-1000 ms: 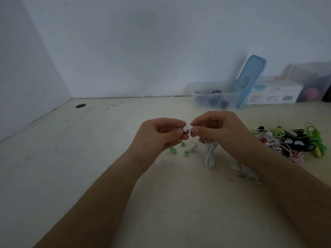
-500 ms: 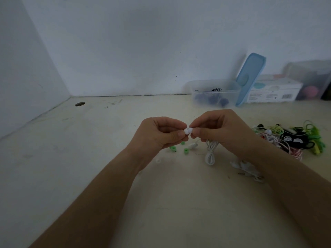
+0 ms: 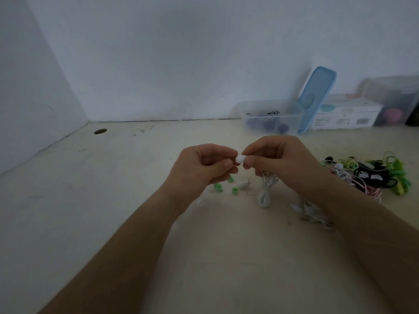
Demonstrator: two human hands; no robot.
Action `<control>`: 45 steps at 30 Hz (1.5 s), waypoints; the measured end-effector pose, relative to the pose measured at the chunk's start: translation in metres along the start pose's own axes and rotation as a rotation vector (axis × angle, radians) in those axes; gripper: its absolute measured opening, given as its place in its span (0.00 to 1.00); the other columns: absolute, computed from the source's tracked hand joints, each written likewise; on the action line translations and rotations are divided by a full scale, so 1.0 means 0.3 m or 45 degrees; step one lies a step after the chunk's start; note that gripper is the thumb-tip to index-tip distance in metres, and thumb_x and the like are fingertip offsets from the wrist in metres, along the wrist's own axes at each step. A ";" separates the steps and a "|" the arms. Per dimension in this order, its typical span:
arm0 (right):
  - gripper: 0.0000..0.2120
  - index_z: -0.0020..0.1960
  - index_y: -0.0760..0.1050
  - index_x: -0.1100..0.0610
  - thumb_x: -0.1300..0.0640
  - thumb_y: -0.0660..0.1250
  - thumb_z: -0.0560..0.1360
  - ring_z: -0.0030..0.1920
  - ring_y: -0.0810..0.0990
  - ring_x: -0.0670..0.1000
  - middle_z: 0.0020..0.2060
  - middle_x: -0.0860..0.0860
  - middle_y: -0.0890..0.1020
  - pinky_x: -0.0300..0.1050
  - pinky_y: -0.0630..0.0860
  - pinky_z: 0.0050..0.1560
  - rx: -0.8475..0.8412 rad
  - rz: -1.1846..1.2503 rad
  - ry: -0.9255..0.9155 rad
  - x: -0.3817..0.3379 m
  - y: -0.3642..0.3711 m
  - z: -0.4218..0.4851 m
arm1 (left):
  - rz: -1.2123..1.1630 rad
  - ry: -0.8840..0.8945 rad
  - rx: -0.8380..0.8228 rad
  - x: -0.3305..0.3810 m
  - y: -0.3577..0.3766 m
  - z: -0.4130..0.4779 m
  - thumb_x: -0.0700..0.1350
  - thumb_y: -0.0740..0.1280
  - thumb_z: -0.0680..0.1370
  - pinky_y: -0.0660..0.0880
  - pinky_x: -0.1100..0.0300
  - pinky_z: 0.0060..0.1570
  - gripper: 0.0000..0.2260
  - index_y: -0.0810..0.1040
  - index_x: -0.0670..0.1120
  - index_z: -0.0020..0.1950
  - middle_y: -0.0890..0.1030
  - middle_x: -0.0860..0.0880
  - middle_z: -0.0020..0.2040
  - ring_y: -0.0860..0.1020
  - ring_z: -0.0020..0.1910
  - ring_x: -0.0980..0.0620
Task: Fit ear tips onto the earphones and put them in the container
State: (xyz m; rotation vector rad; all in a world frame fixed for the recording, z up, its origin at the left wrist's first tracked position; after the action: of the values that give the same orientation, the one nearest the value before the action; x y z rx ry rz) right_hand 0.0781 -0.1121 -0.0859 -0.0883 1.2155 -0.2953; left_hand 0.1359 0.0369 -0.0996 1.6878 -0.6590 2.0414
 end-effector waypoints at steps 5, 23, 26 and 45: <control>0.05 0.48 0.83 0.60 0.61 0.74 0.73 0.33 0.79 0.51 0.37 0.56 0.85 0.42 0.75 0.35 0.132 0.142 0.072 0.022 -0.042 0.005 | 0.834 0.279 0.141 0.026 0.001 0.019 0.44 0.70 0.77 0.76 0.66 0.45 0.08 0.83 0.53 0.54 0.84 0.59 0.47 0.81 0.45 0.61; 0.06 0.53 0.79 0.63 0.65 0.66 0.77 0.35 0.80 0.49 0.36 0.53 0.82 0.44 0.79 0.39 0.390 0.922 0.248 -0.041 -0.109 0.025 | 0.493 0.113 0.000 0.104 0.092 0.089 0.42 0.74 0.74 0.81 0.57 0.36 0.06 0.82 0.46 0.50 0.86 0.49 0.40 0.84 0.37 0.49; 0.07 0.54 0.80 0.62 0.65 0.67 0.77 0.36 0.82 0.49 0.36 0.53 0.83 0.44 0.80 0.40 0.433 0.935 0.246 -0.073 -0.158 0.059 | 0.318 0.102 0.075 0.142 0.079 0.144 0.39 0.72 0.76 0.82 0.58 0.38 0.02 0.82 0.42 0.48 0.86 0.44 0.42 0.84 0.38 0.47; 0.08 0.51 0.84 0.54 0.60 0.73 0.72 0.44 0.82 0.49 0.45 0.50 0.85 0.43 0.77 0.42 0.499 -0.524 0.435 0.150 -0.495 0.590 | 0.917 0.171 0.220 0.095 0.145 0.842 0.46 0.75 0.74 0.75 0.63 0.49 0.09 0.83 0.47 0.52 0.83 0.51 0.47 0.80 0.45 0.54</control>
State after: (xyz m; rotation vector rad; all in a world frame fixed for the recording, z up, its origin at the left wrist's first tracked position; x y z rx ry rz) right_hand 0.2310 -0.2827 -0.0317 0.0570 1.4504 -0.9326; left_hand 0.3046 -0.1476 -0.0367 1.5111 -1.2025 2.7344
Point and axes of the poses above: each hand's wrist, its own z-axis towards the middle knuckle, its own y-axis out of the palm, x = y × z, the point moved 8 cm from there along z, towards the middle knuckle
